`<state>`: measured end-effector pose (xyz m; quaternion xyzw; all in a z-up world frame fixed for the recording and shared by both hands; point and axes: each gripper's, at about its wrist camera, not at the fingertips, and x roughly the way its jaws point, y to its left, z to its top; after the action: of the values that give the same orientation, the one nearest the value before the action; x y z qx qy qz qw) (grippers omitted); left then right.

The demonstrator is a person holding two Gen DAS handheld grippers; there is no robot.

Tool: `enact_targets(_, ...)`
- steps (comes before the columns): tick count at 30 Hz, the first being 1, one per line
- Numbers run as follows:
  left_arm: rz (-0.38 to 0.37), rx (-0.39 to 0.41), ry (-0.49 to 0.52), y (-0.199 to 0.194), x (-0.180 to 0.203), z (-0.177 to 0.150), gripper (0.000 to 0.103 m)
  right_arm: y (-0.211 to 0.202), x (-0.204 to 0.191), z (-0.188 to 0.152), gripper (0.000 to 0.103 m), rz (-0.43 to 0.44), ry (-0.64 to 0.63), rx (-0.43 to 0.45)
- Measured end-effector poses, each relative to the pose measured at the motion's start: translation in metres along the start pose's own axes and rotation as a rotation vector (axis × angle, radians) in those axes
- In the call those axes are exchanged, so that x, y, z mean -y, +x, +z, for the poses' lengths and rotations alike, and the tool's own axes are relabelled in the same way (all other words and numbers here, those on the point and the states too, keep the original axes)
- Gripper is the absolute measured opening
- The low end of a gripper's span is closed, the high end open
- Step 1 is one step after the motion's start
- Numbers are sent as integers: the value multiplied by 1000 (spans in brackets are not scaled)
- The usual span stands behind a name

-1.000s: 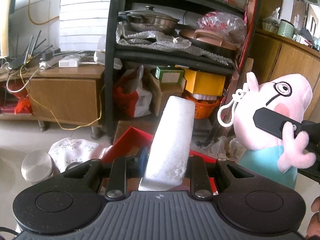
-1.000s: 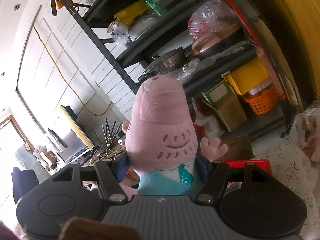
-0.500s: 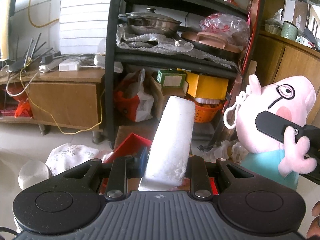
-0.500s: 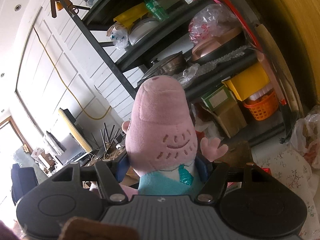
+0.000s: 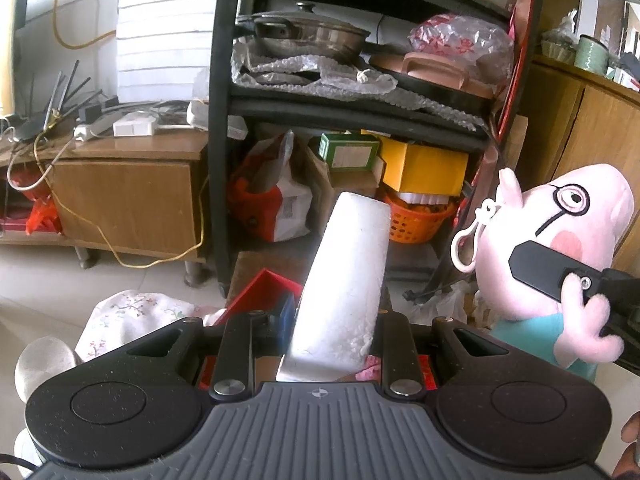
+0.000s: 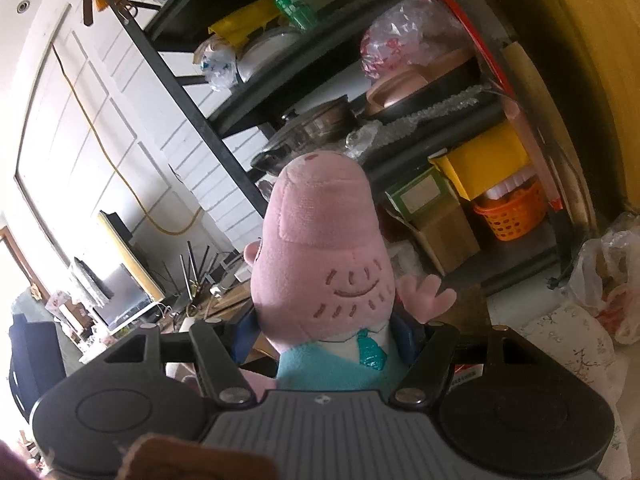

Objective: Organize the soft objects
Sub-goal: 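Carry the white bar over the red box while right gripper holds the pig plush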

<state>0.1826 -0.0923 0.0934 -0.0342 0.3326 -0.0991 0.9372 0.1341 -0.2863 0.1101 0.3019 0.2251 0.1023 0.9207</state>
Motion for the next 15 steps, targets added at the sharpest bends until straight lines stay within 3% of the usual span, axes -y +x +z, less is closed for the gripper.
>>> enact_targets(15,22,-56,10,33,-3,-4,26,33,28,-8,39,-97,-11,-66)
